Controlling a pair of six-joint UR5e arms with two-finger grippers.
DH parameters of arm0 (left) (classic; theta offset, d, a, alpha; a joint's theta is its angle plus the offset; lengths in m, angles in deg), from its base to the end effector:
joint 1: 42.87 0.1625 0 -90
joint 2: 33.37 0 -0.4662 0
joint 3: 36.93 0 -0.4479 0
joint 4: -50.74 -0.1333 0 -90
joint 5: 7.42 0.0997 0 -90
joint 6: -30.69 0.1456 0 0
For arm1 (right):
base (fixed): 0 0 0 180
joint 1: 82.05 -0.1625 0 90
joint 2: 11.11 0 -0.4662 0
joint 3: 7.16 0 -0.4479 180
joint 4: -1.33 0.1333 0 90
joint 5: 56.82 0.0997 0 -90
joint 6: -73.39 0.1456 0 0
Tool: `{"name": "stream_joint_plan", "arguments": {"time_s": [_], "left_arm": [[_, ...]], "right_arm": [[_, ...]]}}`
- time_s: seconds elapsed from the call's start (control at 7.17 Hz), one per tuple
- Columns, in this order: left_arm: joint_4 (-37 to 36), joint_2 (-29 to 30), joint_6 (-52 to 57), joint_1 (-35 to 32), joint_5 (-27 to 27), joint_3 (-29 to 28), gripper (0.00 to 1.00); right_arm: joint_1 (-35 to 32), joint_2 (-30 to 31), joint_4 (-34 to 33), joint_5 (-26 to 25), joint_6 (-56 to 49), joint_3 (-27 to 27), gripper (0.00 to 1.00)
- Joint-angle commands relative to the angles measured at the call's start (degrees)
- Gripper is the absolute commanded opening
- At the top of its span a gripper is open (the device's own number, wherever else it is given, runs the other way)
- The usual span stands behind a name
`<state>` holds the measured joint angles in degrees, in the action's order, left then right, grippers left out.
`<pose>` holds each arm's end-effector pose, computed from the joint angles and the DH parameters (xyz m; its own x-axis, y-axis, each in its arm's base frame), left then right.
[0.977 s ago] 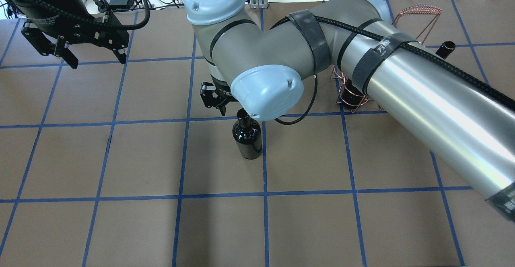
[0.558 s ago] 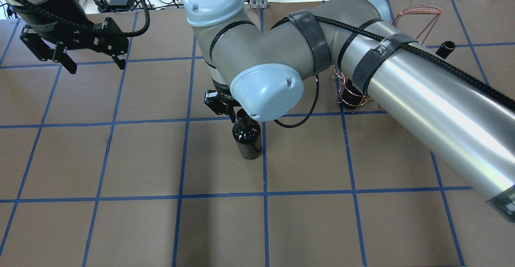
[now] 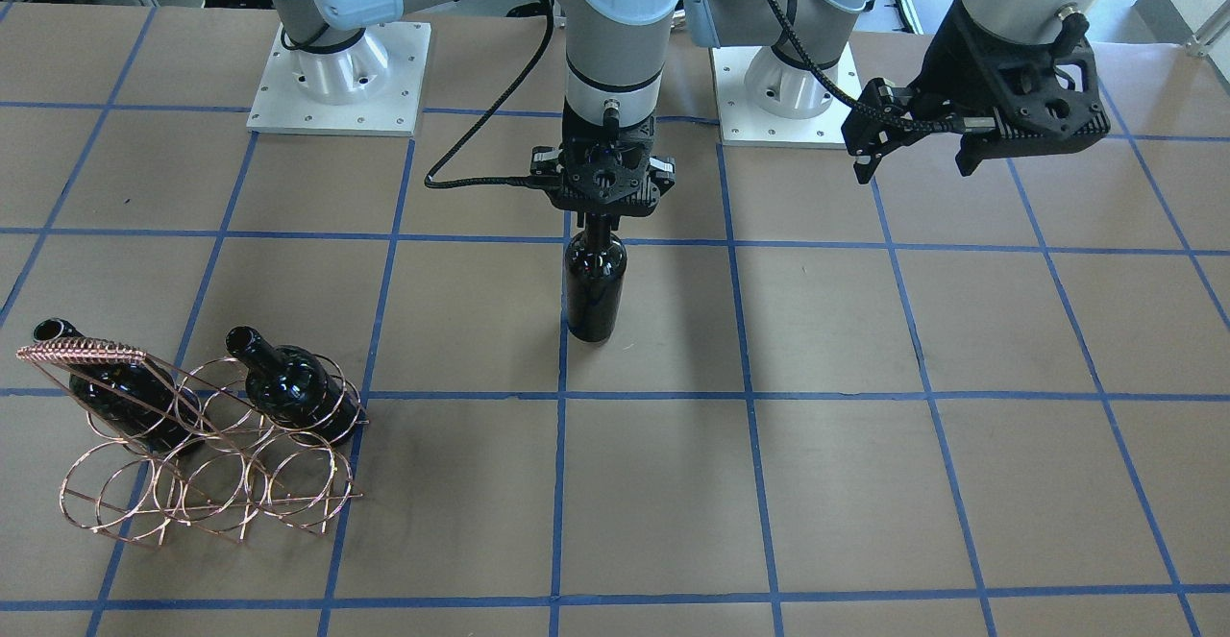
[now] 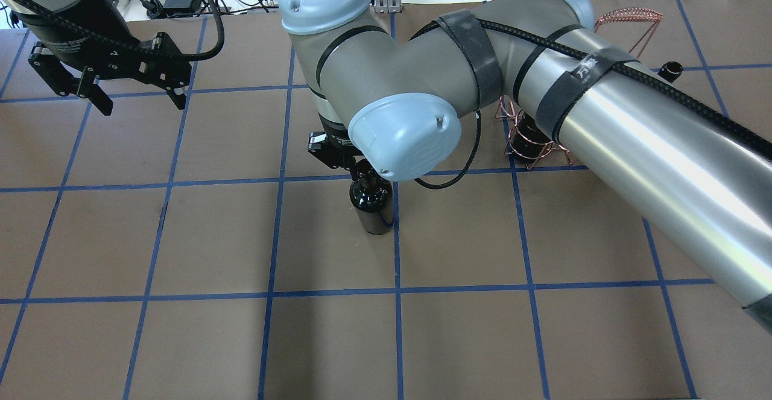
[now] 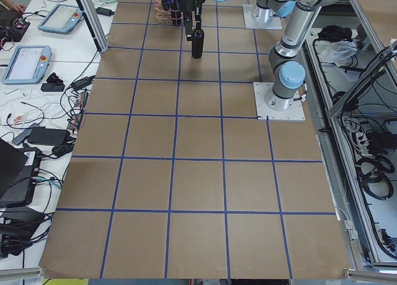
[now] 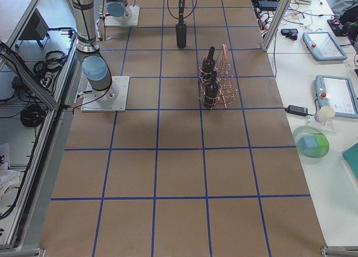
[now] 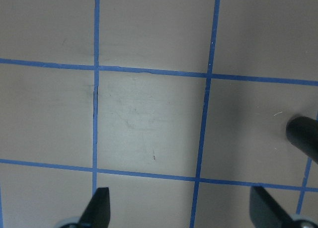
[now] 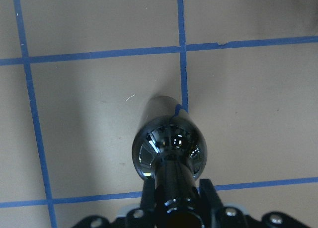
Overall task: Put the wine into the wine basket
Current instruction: 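Lower the right gripper over the bottle neck and close on it, then lift the bottle with the right gripper and carry it to the wire rack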
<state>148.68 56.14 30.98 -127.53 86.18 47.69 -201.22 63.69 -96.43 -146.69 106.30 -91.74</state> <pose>-0.0737 -0.5452 0.5257 -0.9944 -0.0856 -0.0626 -0.0880 0.9955 0.0364 0.4375 -0.5095 0.3873 -0.9977 0.0650 0.0172 0.0655 0.9974 0.0308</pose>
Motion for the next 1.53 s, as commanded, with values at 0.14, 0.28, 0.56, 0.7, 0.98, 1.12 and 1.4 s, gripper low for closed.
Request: {"name": "stream_joint_plan", "arguments": {"time_s": [0.14, 0.28, 0.56, 0.7, 0.98, 1.12, 1.4], "left_arm": [[-0.20, -0.21, 0.06, -0.23, -0.53, -0.06, 1.00], [-0.03, 0.31, 0.24, -1.54, -0.10, -0.06, 1.00], [-0.81, 1.11, -0.90, -4.53, -0.27, 0.03, 1.00], [-1.25, 0.94, -0.90, -4.89, -0.70, 0.03, 1.00], [-1.34, 0.85, -0.90, -5.16, -0.88, 0.03, 1.00], [-1.34, 0.85, -0.90, -5.25, -1.58, 0.03, 1.00], [-1.08, 0.76, -0.73, -7.08, -2.38, 0.11, 1.00]], "right_arm": [[5.06, 4.46, 3.51, 0.12, -1.61, 0.56, 0.00], [8.83, 7.79, 8.76, 1.08, -6.15, 0.56, 0.00], [16.74, 12.81, 15.48, 0.13, -17.04, 0.47, 0.00], [21.22, 14.66, 17.93, -1.61, -24.84, 0.47, 0.00], [31.14, 17.04, 18.92, -3.83, -37.95, 0.55, 0.00], [35.89, 17.66, 18.92, -3.65, -43.93, 0.73, 0.00], [40.94, 17.15, 19.27, -3.04, -45.22, 3.44, 0.00]]}}
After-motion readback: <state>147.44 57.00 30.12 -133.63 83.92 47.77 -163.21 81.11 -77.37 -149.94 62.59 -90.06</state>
